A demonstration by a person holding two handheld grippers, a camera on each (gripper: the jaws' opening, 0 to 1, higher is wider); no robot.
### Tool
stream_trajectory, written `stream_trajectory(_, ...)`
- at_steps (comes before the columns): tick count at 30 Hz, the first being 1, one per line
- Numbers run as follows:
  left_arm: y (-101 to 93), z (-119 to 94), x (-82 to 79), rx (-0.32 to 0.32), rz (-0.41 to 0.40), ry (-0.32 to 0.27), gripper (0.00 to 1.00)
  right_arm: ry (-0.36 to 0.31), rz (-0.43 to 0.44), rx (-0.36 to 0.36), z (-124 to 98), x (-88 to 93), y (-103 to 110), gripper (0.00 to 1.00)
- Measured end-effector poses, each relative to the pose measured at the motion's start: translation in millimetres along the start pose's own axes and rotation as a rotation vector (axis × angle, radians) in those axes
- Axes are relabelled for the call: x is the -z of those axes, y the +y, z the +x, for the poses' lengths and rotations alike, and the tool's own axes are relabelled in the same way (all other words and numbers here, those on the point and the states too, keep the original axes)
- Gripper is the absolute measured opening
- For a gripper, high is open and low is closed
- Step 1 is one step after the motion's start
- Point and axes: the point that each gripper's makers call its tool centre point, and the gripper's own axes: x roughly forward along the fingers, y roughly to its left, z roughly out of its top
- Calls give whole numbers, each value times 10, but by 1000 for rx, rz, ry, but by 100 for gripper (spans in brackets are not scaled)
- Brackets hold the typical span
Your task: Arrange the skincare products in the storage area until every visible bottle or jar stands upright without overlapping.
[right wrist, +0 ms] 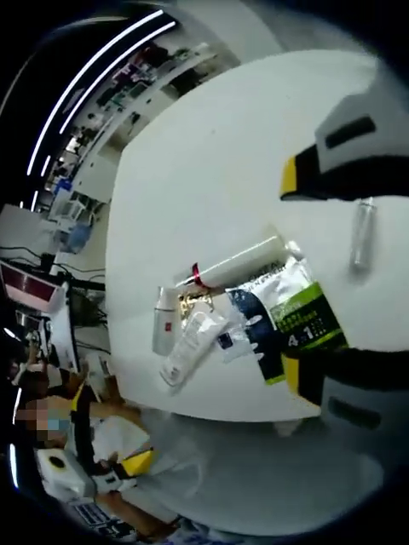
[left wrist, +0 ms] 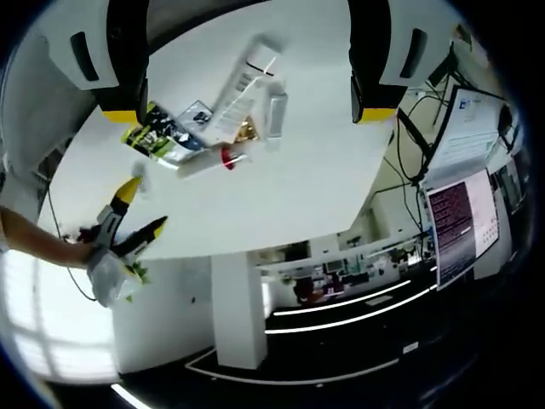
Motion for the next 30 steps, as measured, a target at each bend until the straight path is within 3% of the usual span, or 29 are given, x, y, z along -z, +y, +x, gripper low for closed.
stream_trajectory(12, 57, -26, 18, -15, -7, 7, 97, 24, -21, -82, 285, -108, -11, 57)
stream_trajectory(30, 77, -23, 59, -24, -18, 23, 97, 124, -86, -163, 697, -179, -66, 47)
